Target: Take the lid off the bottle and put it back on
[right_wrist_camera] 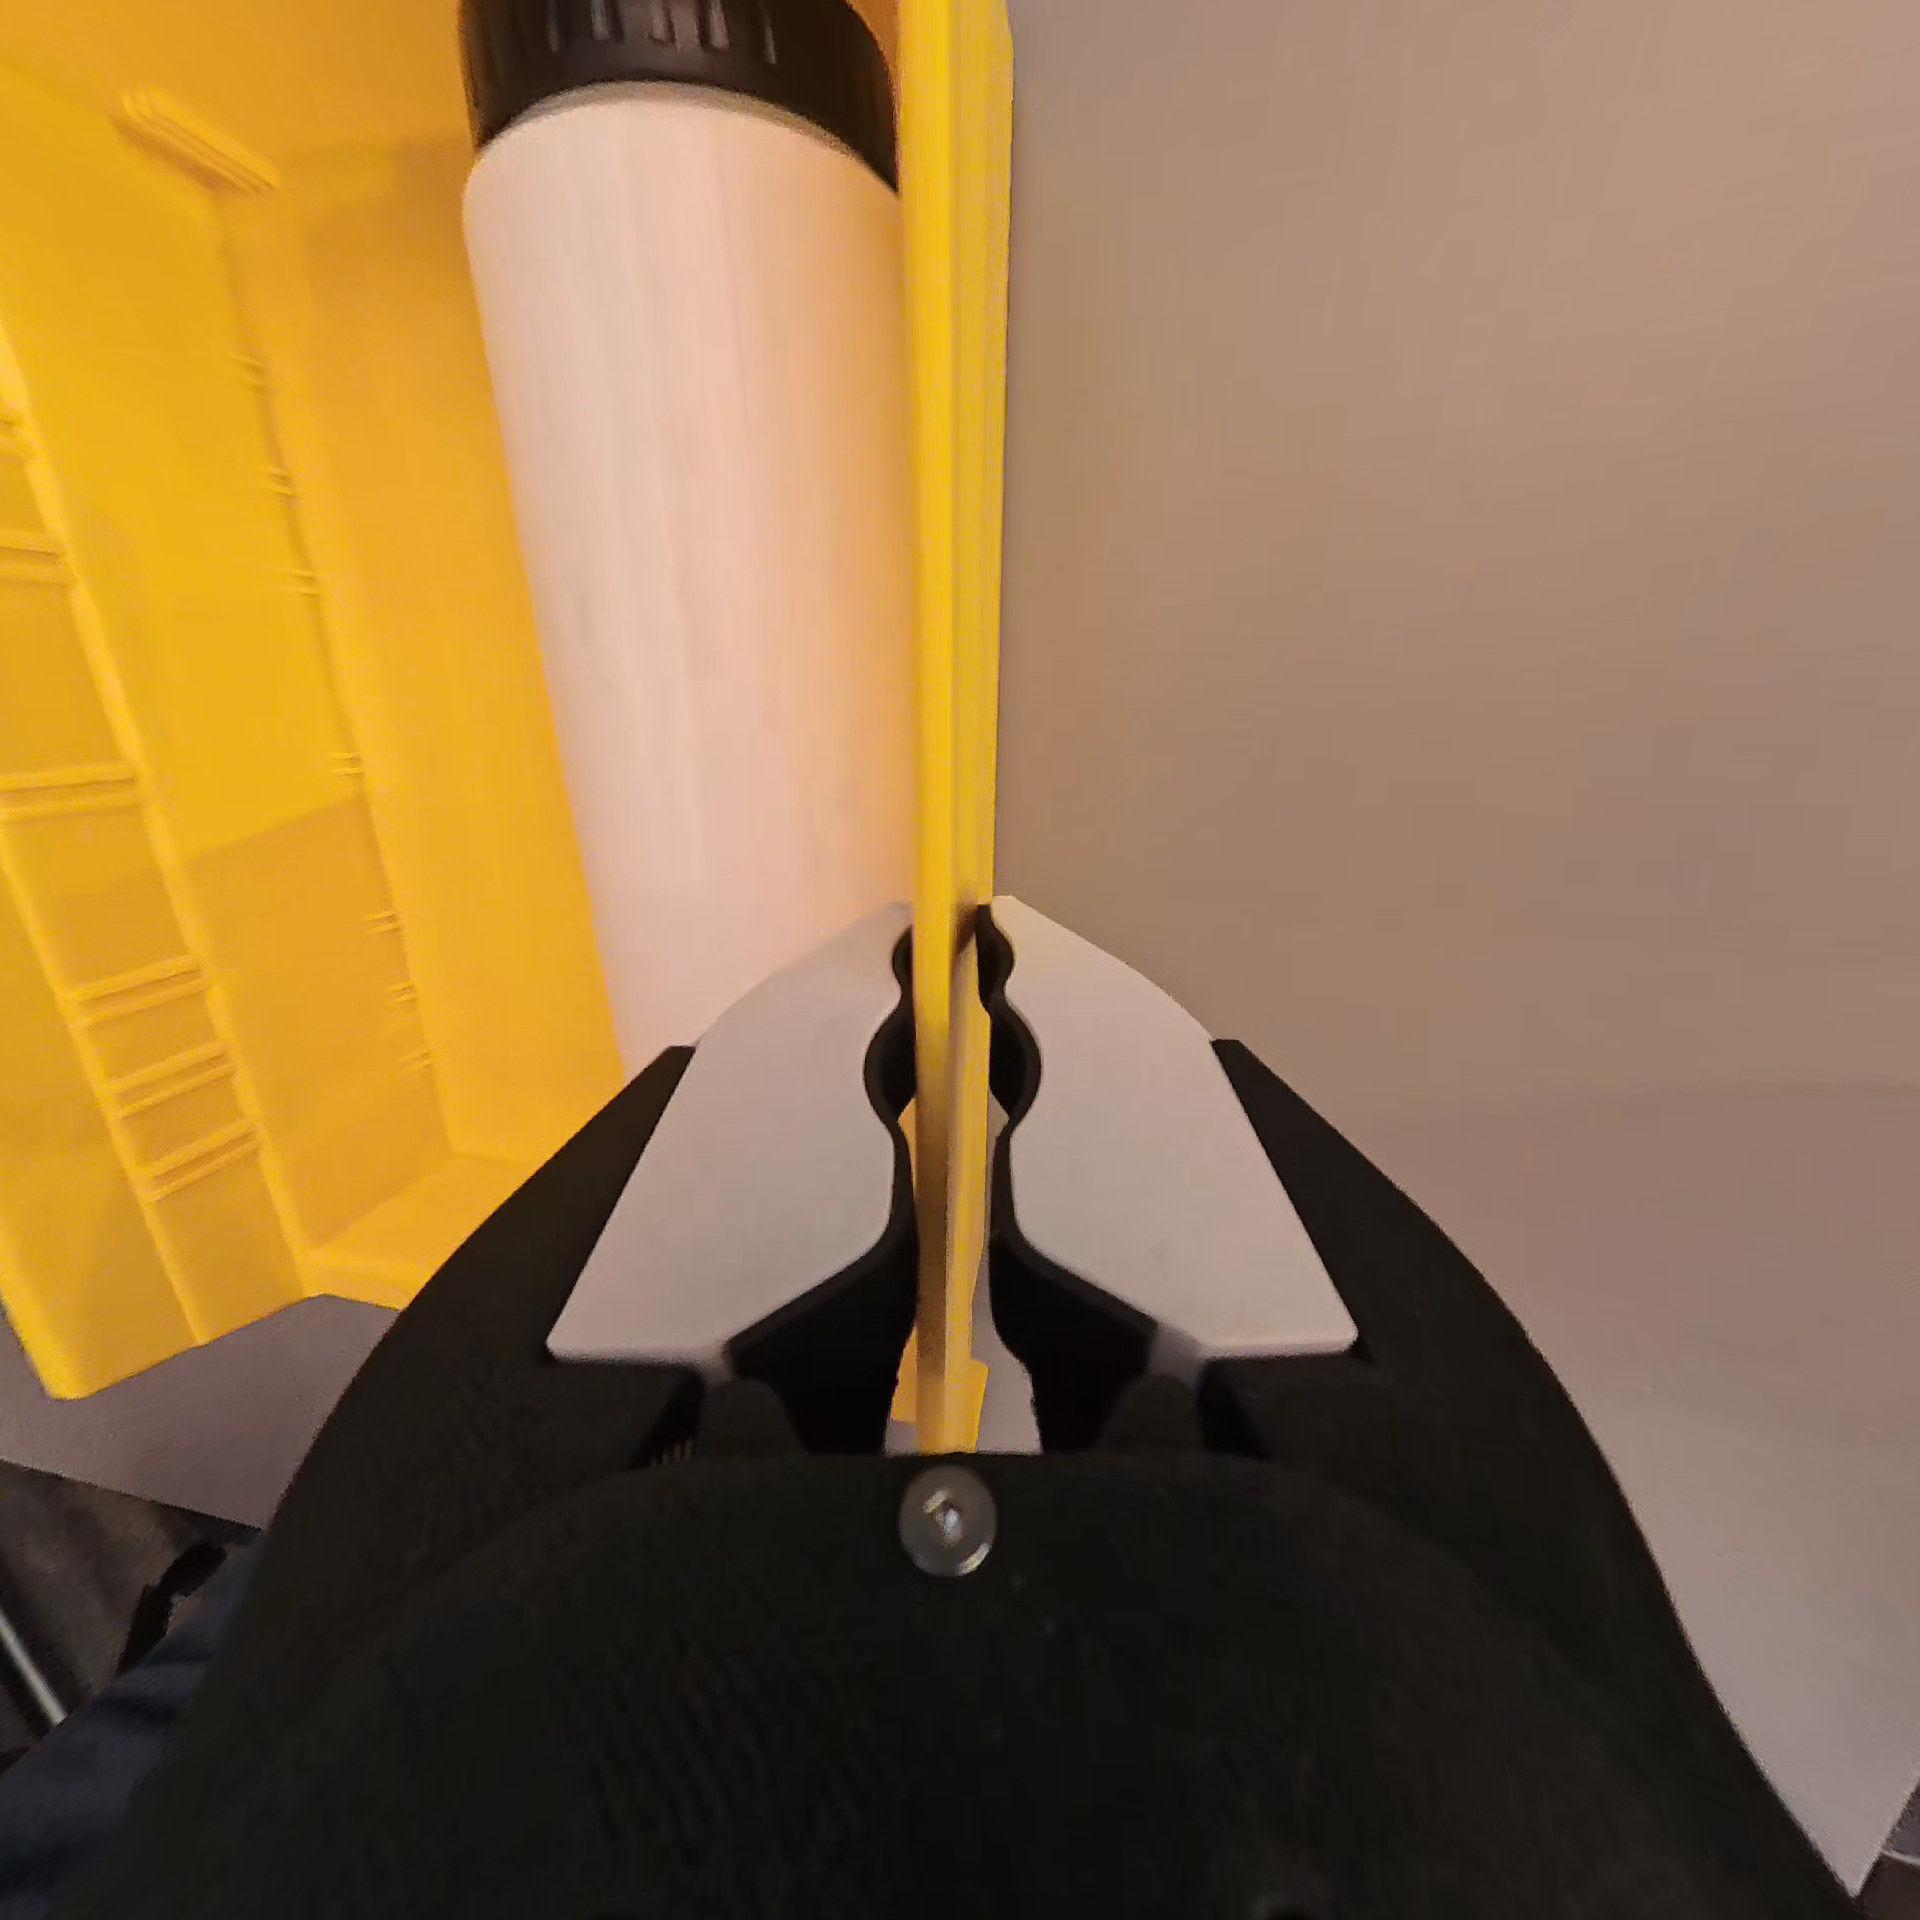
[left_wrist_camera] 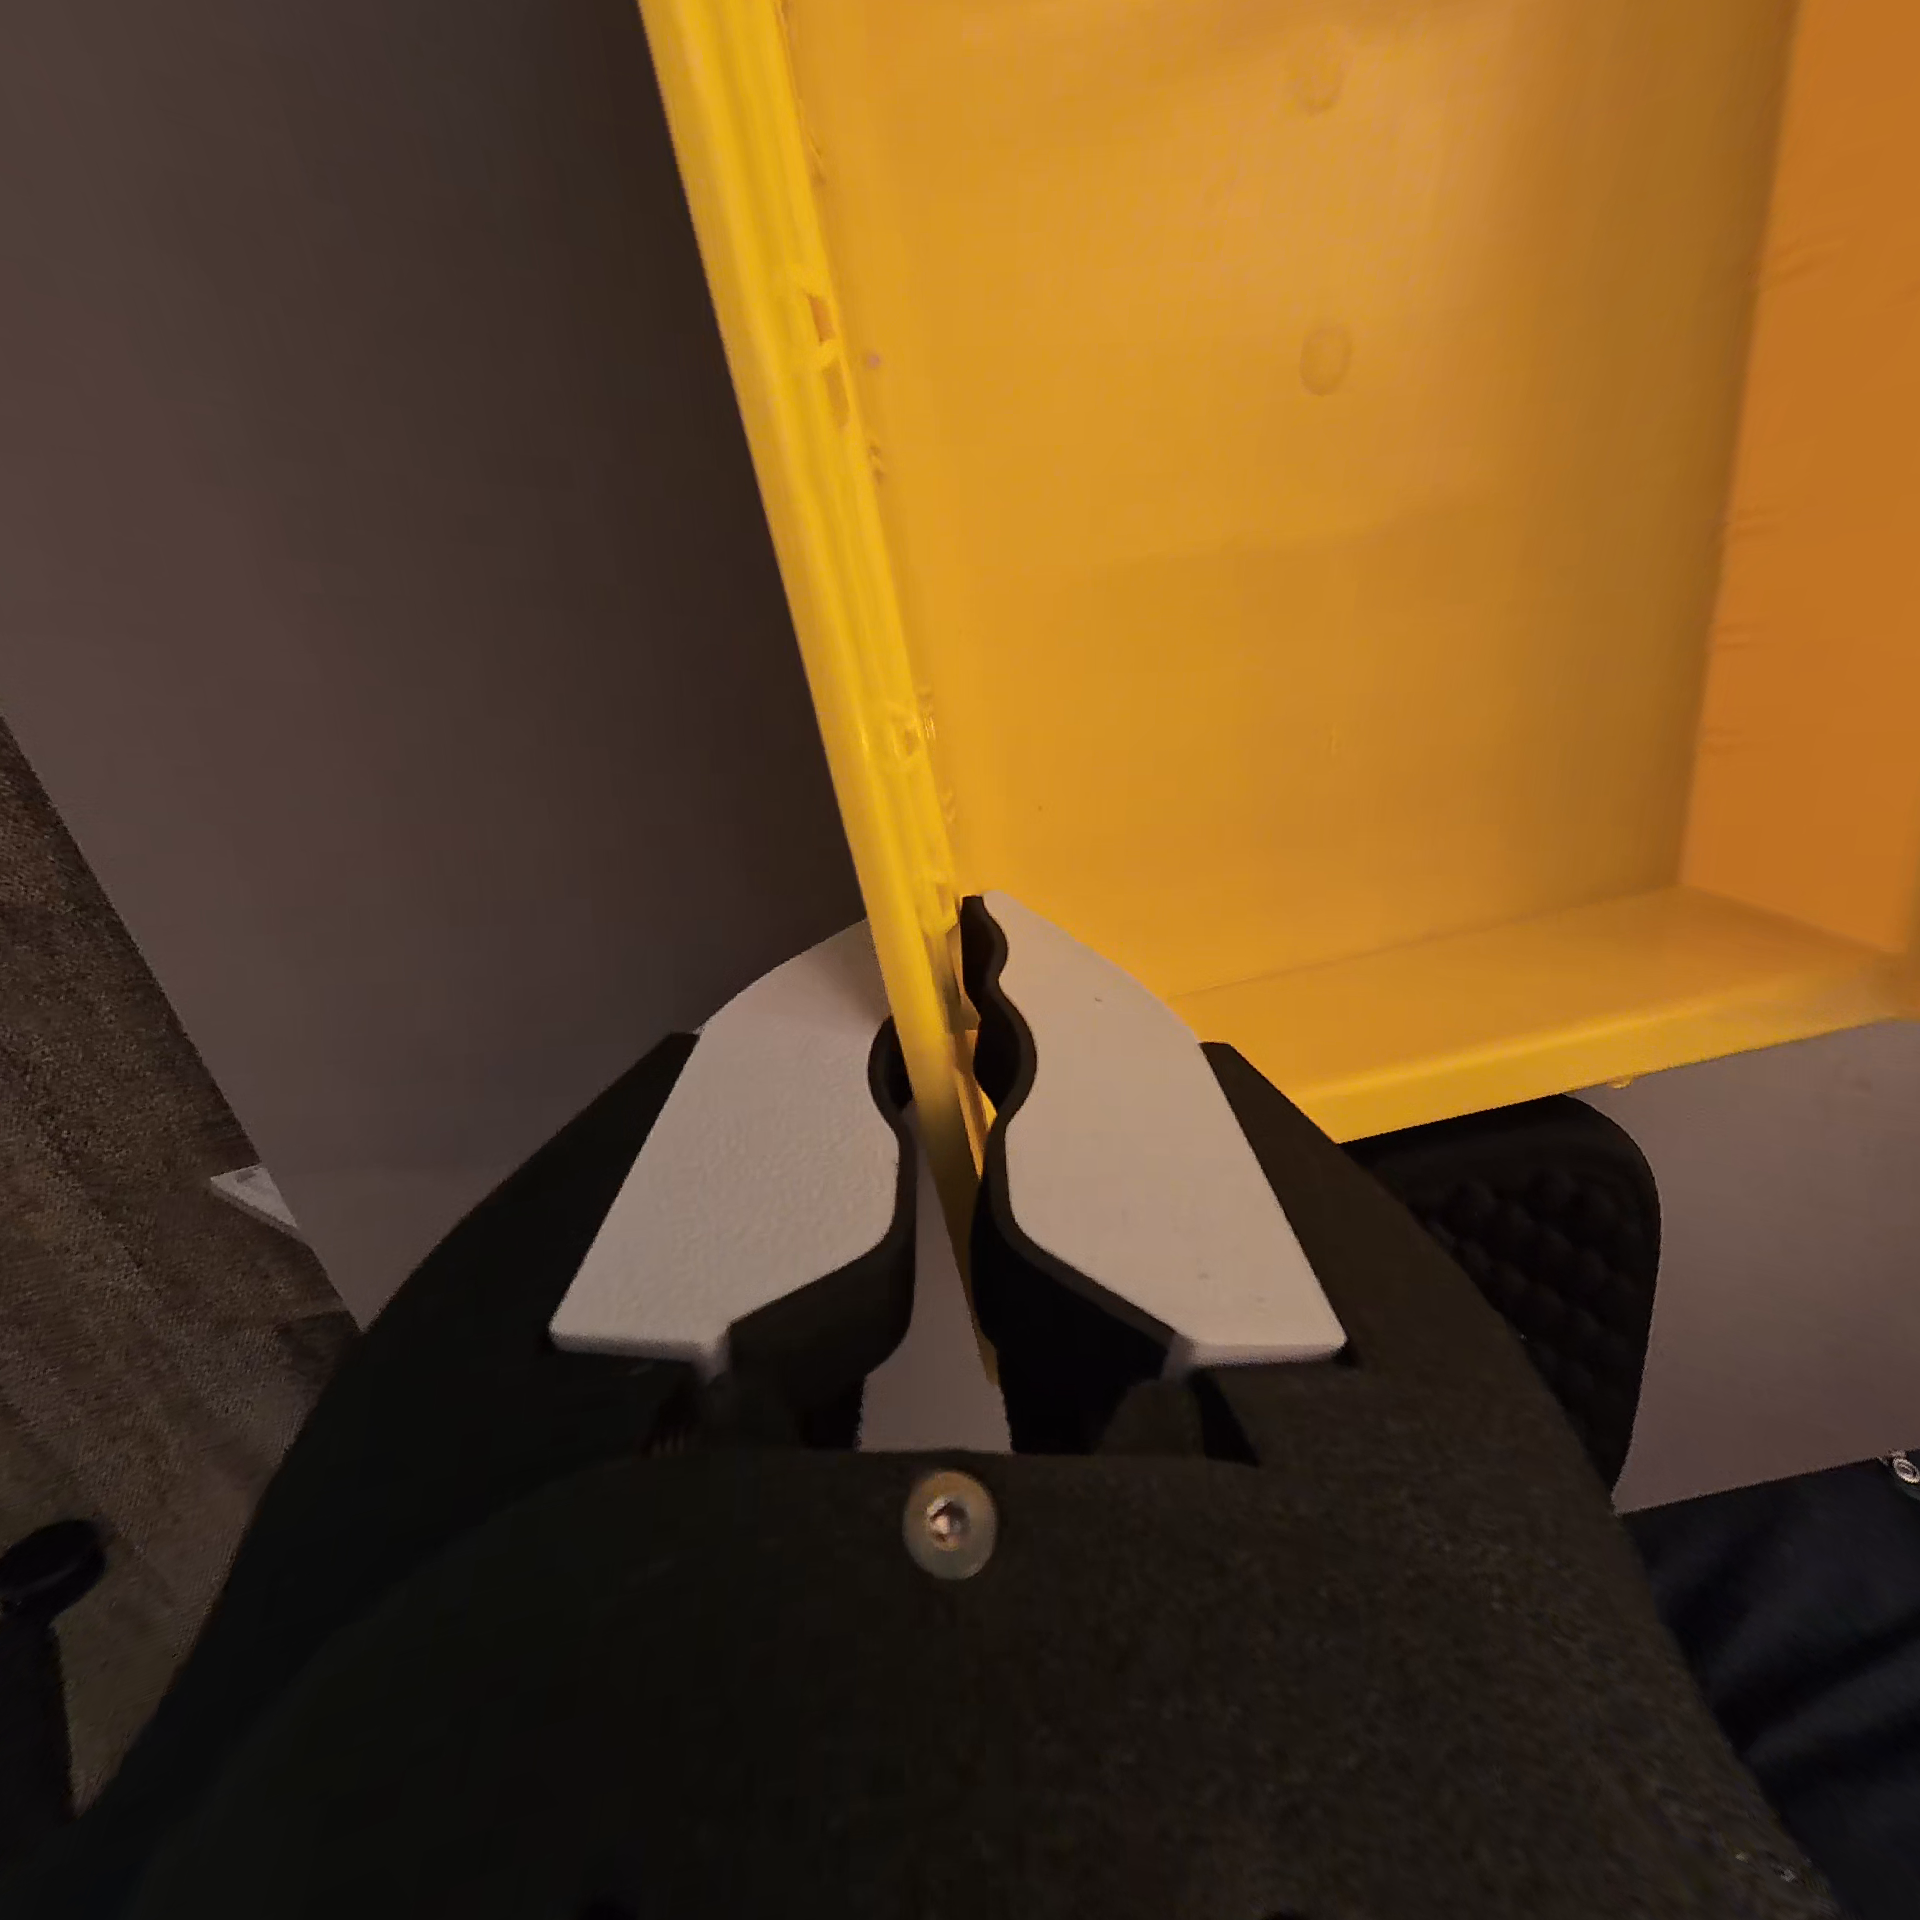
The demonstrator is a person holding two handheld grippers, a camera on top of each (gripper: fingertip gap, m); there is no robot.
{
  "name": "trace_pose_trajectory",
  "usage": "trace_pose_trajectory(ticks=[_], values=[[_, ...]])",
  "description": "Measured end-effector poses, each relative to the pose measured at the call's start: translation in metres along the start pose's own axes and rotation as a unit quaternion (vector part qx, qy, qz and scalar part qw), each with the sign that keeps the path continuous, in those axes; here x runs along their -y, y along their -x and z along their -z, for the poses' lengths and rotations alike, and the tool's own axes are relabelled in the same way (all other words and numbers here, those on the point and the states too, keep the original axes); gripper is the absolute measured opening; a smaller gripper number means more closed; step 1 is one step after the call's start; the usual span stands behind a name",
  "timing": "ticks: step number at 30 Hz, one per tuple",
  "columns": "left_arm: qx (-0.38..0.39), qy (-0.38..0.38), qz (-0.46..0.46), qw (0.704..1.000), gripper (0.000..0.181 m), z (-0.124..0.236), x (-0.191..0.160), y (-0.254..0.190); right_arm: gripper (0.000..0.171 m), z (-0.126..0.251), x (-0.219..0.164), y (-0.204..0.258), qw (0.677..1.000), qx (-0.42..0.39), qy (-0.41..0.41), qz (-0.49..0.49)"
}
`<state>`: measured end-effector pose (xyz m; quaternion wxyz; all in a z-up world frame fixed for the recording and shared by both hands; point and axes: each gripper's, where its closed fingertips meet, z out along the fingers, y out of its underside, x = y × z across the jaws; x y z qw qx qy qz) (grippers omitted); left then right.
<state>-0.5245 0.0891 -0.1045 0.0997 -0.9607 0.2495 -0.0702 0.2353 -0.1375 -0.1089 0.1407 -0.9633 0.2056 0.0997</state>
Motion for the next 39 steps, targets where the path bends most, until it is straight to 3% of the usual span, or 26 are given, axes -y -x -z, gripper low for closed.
trace_pose_trajectory(ticks=[39], values=[[-0.001, 0.012, -0.056, 0.998, 0.006, -0.008, 0.007, -0.057, 0.006, -0.01, -0.006, 0.019, 0.999, -0.018, 0.027, 0.009]])
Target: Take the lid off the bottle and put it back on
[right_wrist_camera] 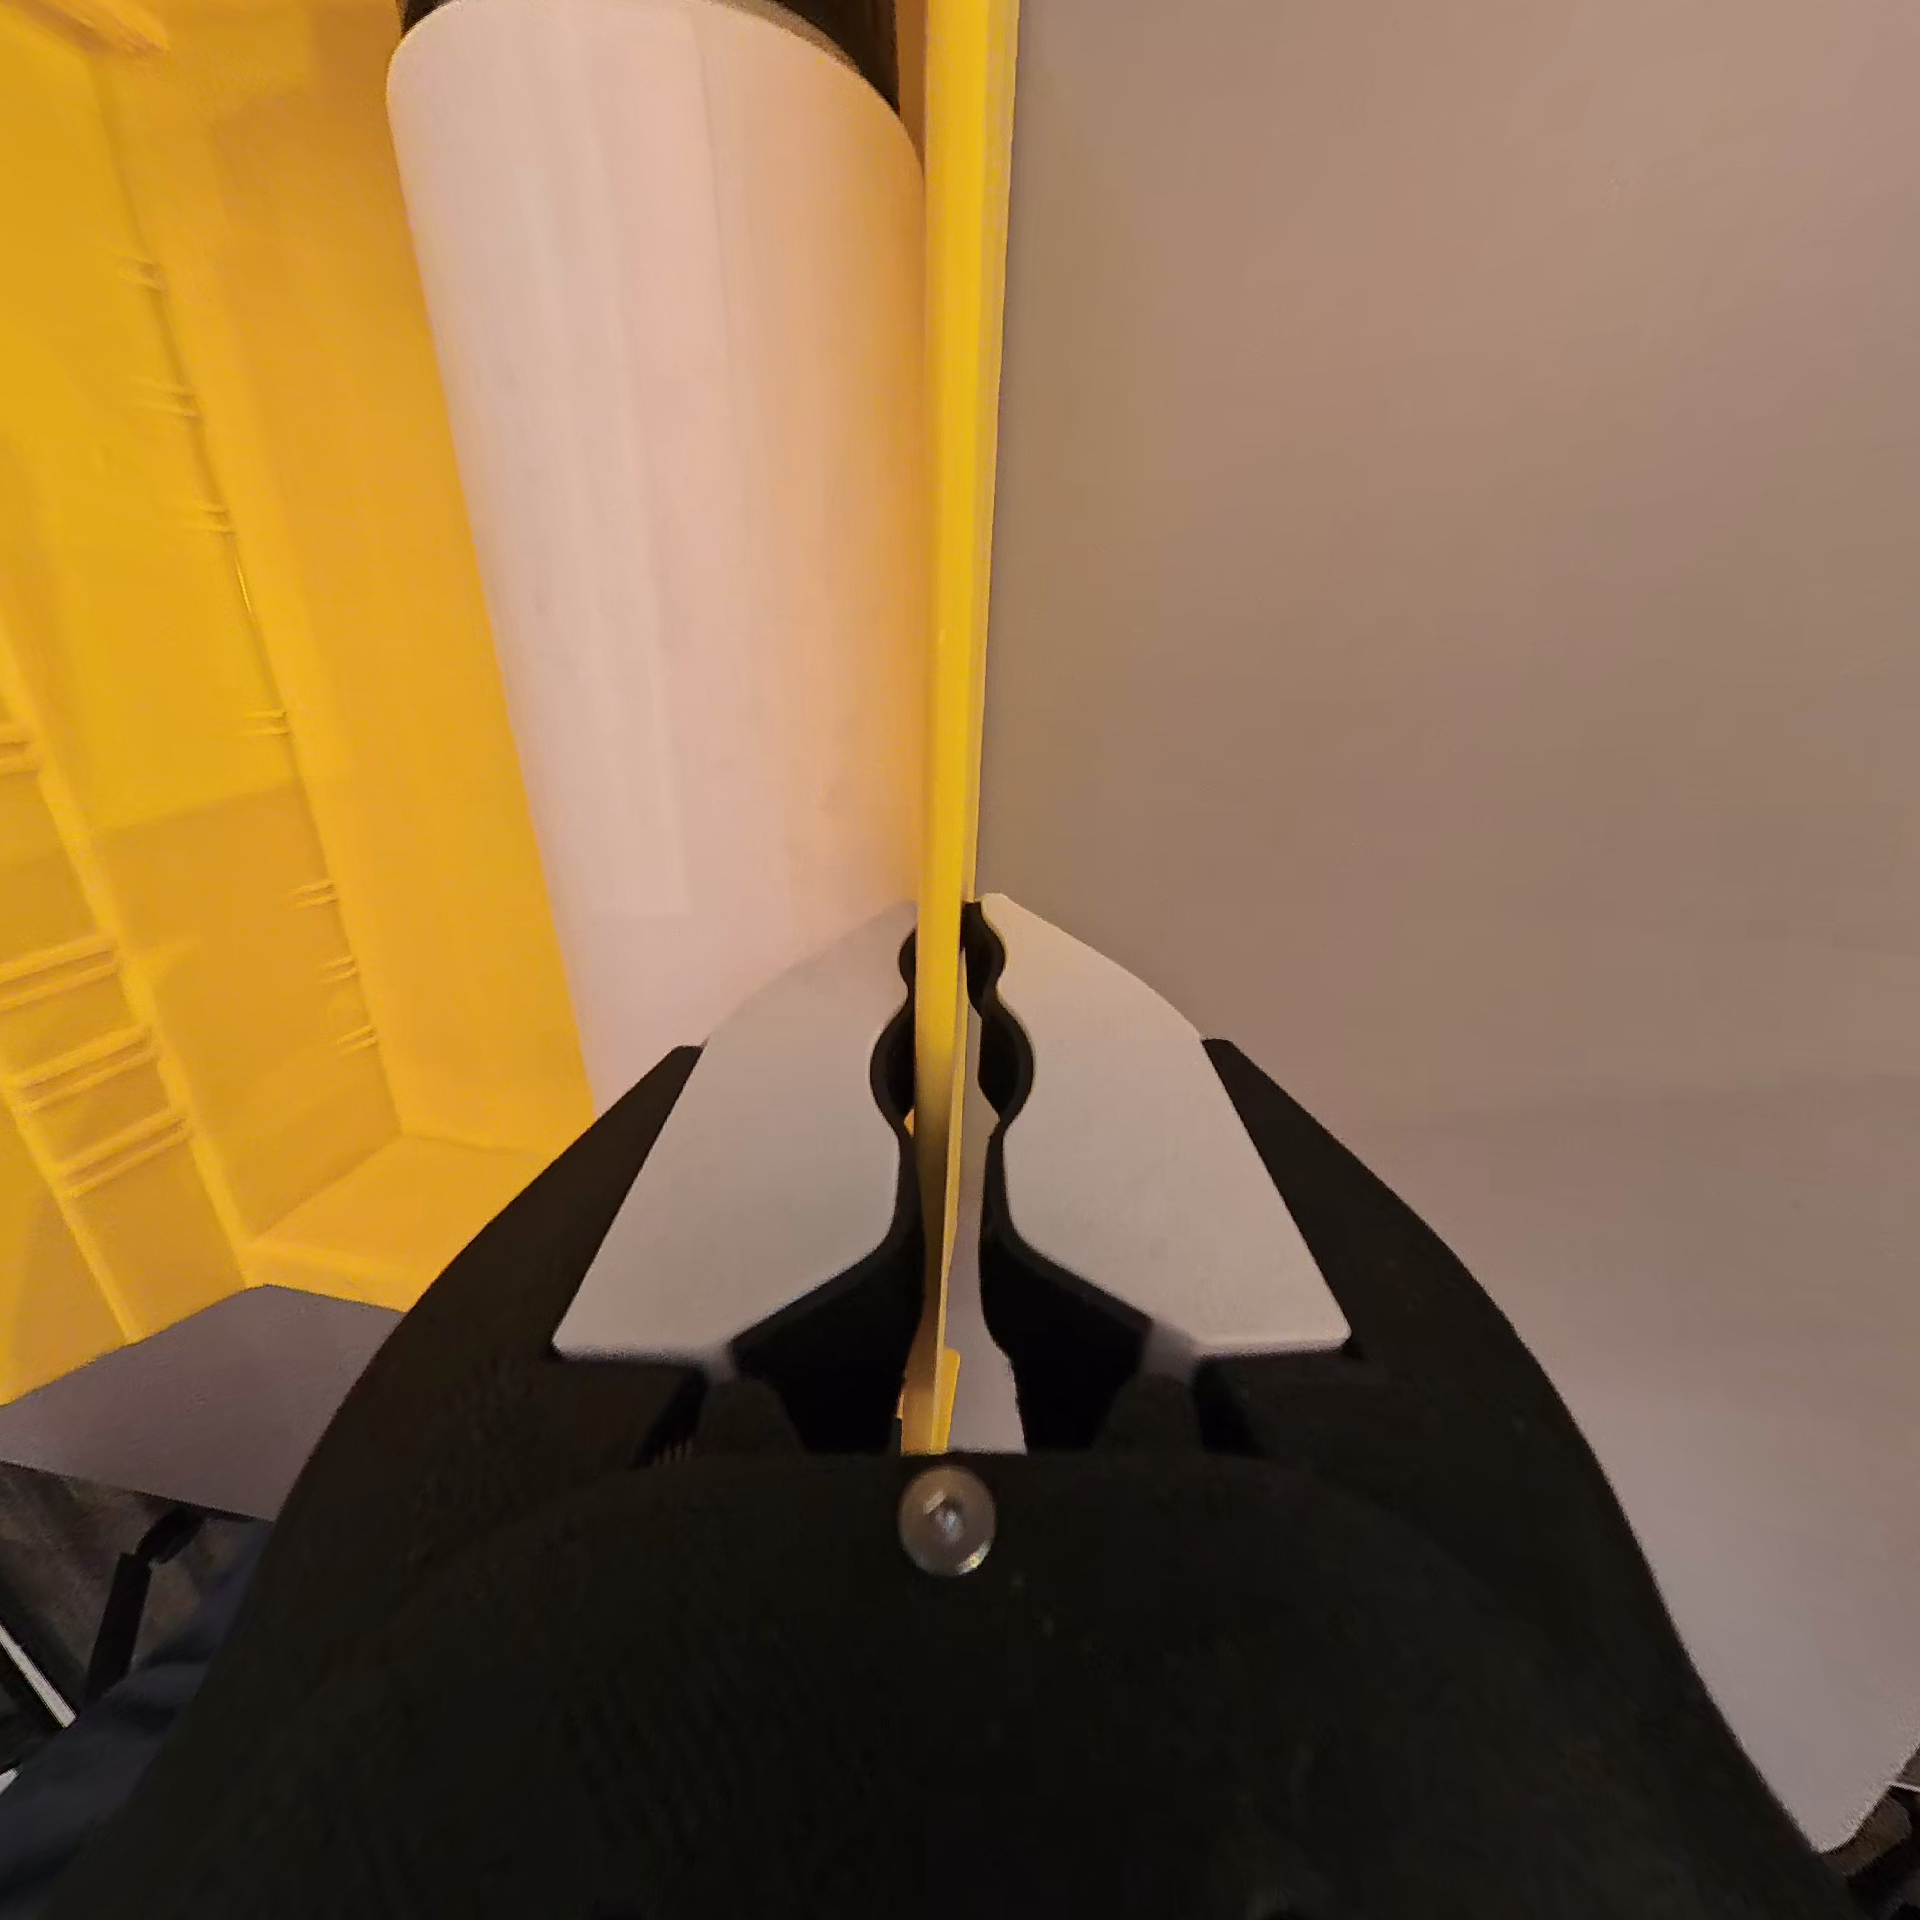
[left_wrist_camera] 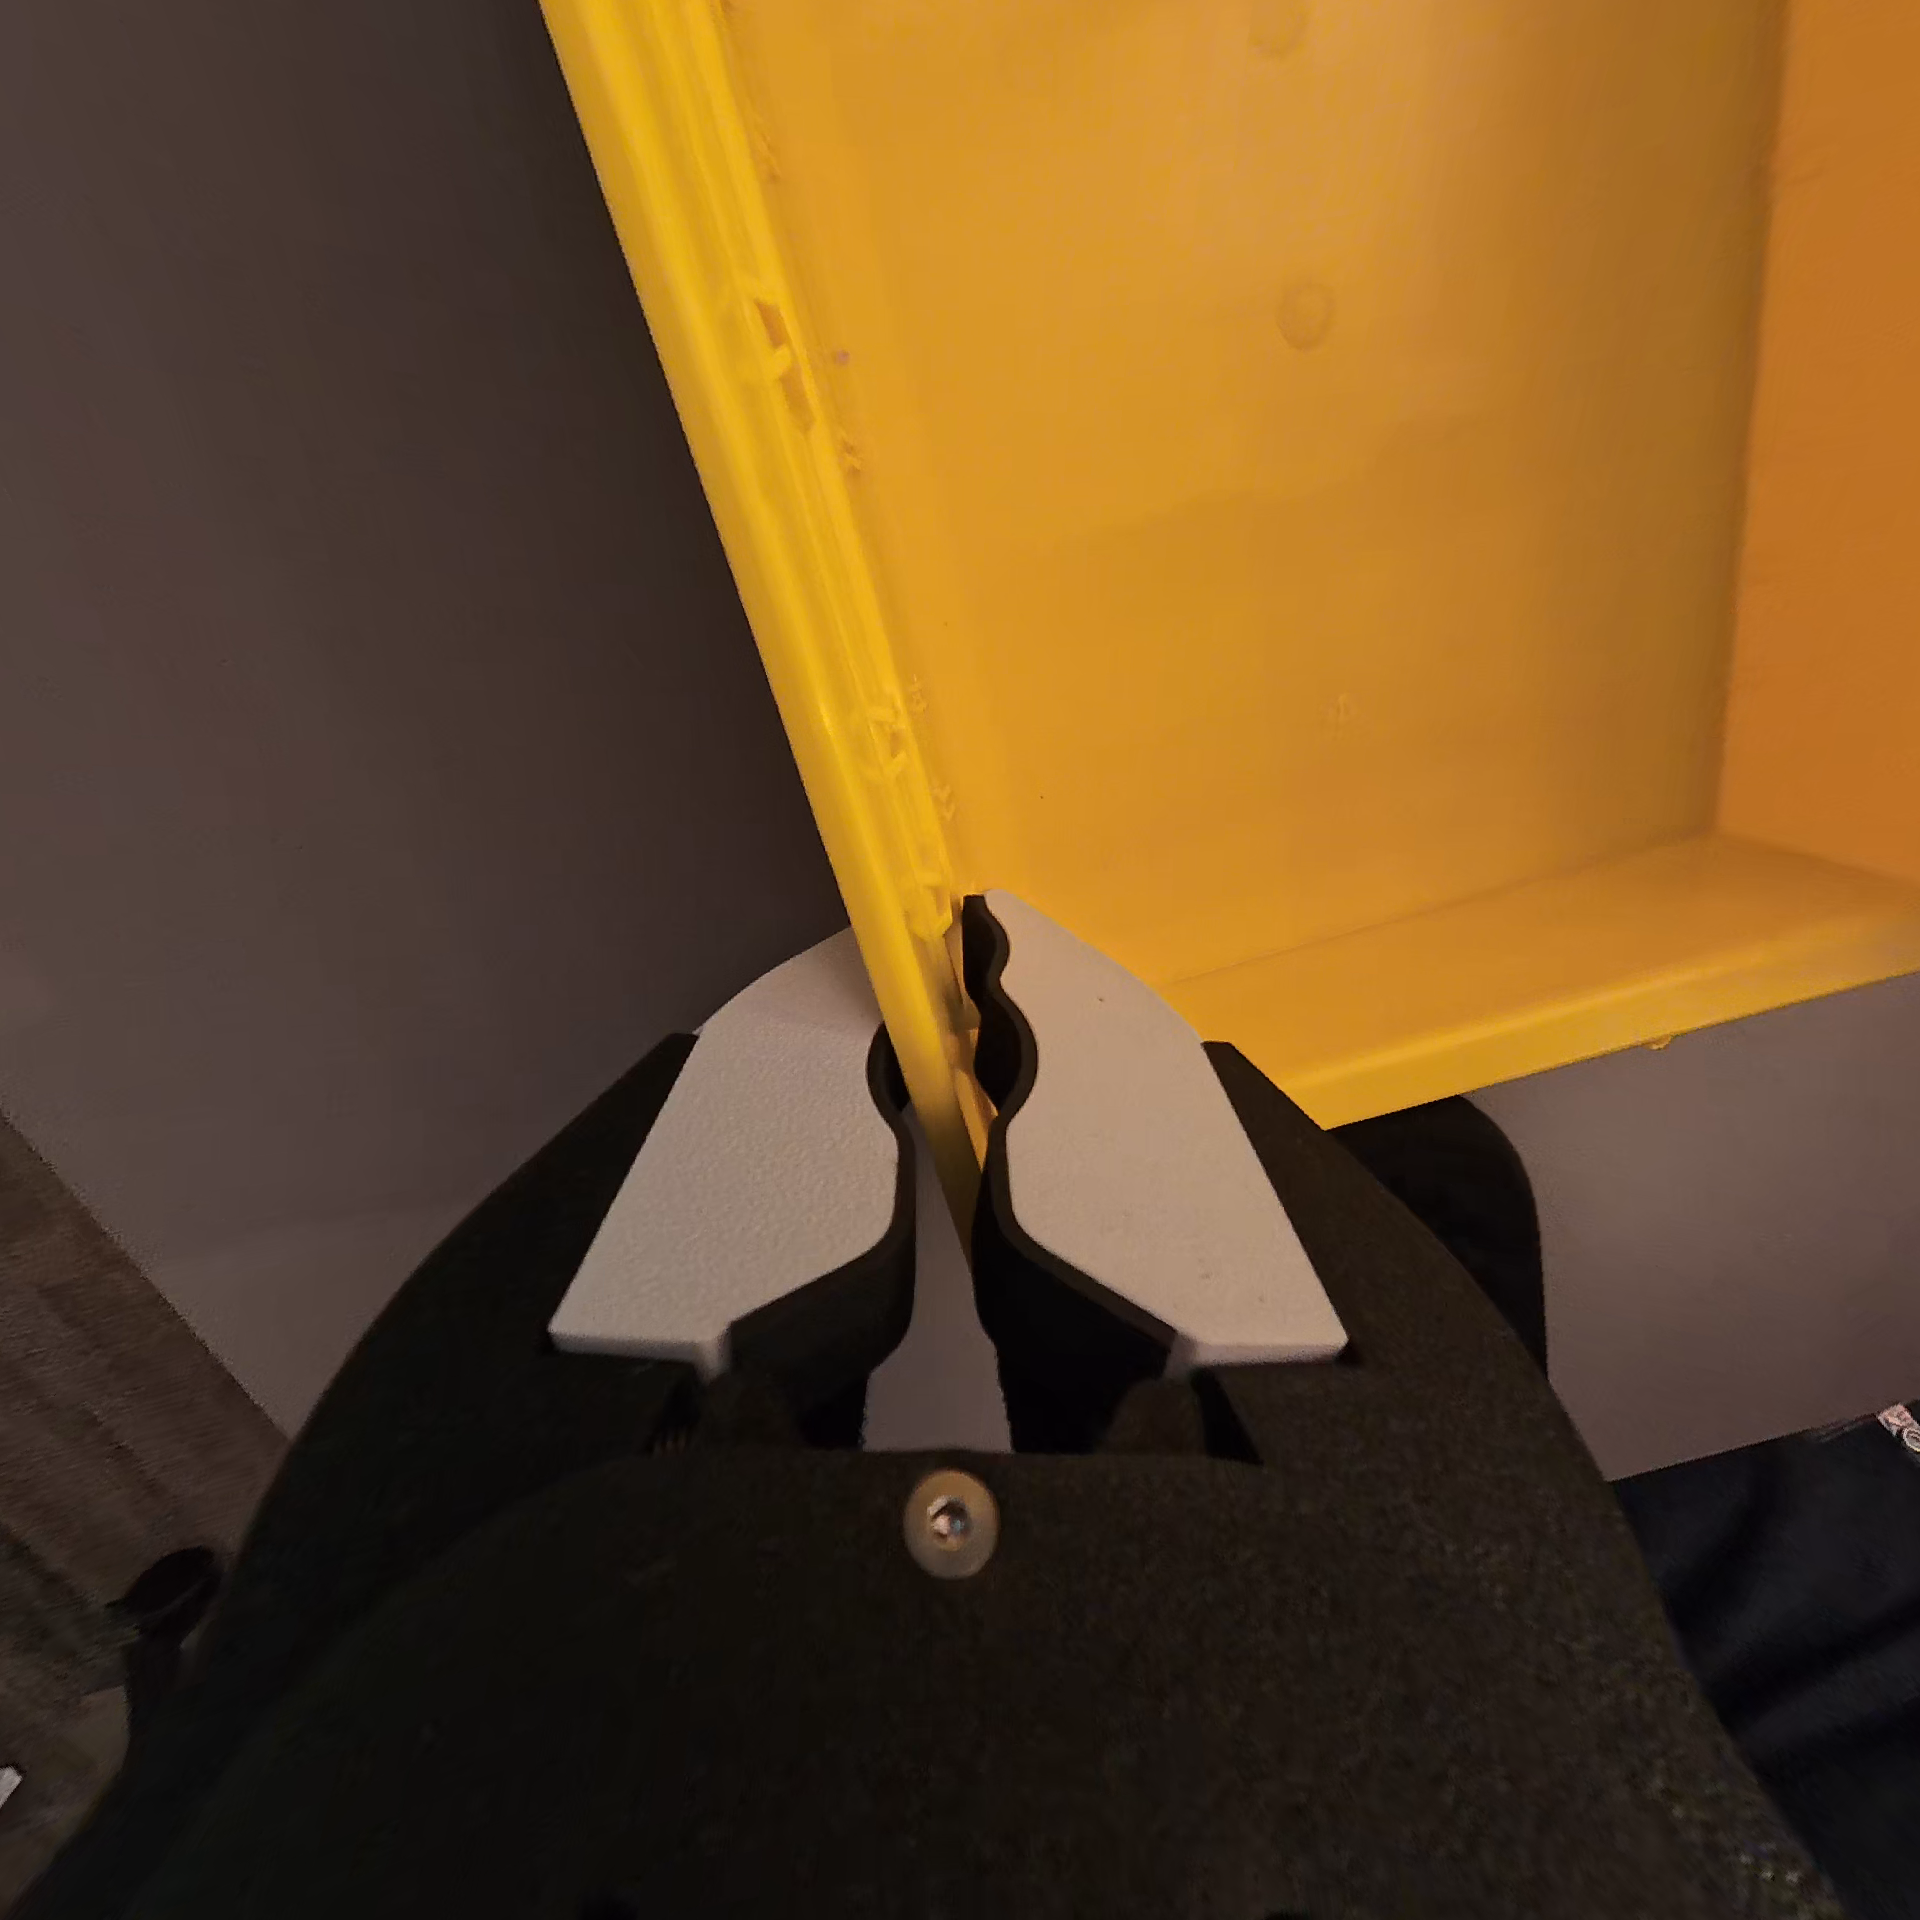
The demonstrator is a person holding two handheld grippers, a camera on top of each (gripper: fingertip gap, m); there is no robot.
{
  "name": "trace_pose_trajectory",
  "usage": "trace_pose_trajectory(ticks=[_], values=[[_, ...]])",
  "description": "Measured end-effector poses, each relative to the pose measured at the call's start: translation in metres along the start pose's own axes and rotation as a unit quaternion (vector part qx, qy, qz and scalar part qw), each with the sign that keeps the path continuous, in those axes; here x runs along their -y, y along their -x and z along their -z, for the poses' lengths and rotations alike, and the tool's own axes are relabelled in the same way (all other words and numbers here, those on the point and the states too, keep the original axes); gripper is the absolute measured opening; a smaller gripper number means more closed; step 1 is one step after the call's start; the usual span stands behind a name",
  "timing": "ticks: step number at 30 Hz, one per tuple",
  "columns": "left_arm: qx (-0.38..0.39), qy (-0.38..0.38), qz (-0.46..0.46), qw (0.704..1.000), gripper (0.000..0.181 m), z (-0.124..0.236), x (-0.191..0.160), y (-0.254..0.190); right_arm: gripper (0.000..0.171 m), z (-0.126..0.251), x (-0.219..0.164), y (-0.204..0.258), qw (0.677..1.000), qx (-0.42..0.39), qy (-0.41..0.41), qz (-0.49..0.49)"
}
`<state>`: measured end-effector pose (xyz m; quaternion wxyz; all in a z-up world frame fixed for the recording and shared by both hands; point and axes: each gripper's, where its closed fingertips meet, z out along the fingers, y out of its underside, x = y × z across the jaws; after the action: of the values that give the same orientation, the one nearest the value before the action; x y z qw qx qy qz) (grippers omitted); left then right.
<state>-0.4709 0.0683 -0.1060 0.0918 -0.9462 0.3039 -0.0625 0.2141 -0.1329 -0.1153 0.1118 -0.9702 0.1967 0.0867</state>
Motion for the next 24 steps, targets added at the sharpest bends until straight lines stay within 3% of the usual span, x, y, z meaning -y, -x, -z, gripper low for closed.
trace_pose_trajectory(ticks=[24], values=[[0.006, 0.016, -0.036, 0.999, 0.006, -0.007, 0.012, -0.054, 0.007, -0.011, -0.004, 0.057, 1.0, 0.009, 0.025, 0.009]])
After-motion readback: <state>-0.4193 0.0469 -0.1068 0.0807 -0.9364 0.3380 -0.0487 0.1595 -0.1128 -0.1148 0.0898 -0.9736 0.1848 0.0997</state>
